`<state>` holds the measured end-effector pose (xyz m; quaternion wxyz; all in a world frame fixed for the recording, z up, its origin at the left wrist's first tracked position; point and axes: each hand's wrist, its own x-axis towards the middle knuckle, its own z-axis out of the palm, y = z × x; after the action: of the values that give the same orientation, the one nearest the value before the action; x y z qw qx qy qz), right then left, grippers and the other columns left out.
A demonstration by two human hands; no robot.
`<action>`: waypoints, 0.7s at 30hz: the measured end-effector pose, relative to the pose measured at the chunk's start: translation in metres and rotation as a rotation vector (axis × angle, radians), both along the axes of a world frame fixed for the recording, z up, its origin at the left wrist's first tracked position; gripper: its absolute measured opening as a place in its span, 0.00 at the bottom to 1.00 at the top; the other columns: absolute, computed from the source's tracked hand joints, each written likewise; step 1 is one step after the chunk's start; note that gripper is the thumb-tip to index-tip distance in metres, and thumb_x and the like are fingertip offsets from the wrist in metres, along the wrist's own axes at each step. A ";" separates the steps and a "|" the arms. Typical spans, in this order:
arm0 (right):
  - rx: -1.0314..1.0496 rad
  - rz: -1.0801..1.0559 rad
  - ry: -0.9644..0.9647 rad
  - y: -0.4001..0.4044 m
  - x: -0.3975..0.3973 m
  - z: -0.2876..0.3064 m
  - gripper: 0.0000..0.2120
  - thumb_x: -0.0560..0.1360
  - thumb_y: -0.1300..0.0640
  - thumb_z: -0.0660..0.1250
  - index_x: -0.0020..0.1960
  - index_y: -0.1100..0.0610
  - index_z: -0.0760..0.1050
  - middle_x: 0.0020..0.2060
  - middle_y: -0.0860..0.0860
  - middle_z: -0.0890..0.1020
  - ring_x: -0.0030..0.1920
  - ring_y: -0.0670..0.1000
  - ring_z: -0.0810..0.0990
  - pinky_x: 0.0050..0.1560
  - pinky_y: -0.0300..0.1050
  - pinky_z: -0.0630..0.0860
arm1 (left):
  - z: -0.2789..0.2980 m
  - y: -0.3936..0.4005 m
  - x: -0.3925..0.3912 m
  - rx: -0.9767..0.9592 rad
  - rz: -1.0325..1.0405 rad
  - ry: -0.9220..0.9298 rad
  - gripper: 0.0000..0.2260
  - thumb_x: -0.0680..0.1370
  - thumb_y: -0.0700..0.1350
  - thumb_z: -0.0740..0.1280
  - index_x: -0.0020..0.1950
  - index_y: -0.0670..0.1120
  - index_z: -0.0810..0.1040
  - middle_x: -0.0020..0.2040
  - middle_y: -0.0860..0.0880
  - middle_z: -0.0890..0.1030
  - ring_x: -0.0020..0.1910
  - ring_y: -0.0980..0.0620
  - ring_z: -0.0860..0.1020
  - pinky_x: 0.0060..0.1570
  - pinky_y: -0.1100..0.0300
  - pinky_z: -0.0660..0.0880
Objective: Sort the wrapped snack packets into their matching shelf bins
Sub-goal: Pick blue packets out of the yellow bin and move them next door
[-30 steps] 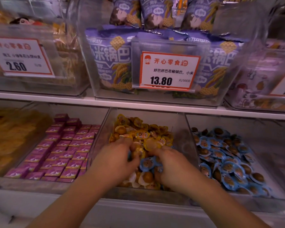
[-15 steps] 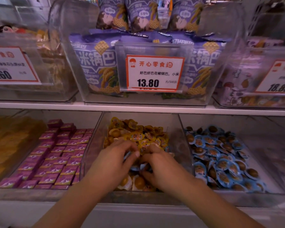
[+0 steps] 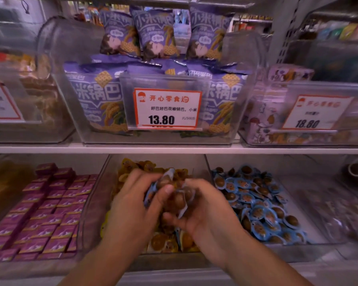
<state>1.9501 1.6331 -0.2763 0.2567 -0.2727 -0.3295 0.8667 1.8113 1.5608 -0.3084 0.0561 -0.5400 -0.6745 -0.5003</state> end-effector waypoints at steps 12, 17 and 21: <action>0.233 -0.062 -0.030 0.031 0.062 0.008 0.15 0.74 0.55 0.71 0.59 0.59 0.80 0.57 0.60 0.83 0.58 0.57 0.82 0.62 0.53 0.76 | 0.008 0.033 0.086 -0.237 -0.366 0.010 0.32 0.77 0.69 0.48 0.79 0.63 0.42 0.78 0.65 0.52 0.77 0.64 0.47 0.75 0.66 0.51; 0.285 -0.235 -0.290 0.086 0.079 -0.002 0.08 0.77 0.55 0.70 0.48 0.60 0.80 0.42 0.61 0.84 0.39 0.55 0.83 0.38 0.46 0.77 | -0.005 0.048 0.053 -0.184 -0.381 -0.121 0.19 0.79 0.61 0.60 0.70 0.60 0.72 0.67 0.68 0.71 0.68 0.67 0.68 0.66 0.67 0.67; 0.123 -0.330 -0.117 0.129 0.074 -0.010 0.09 0.81 0.53 0.63 0.54 0.59 0.75 0.45 0.60 0.76 0.43 0.55 0.79 0.55 0.49 0.77 | -0.025 0.055 0.016 -0.367 -0.210 0.091 0.10 0.80 0.49 0.65 0.58 0.63 0.76 0.57 0.63 0.76 0.60 0.62 0.74 0.60 0.63 0.71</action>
<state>2.0239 1.7618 -0.2860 0.3921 -0.3567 -0.3471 0.7737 1.8273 1.6158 -0.3330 -0.0650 -0.6305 -0.6911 -0.3473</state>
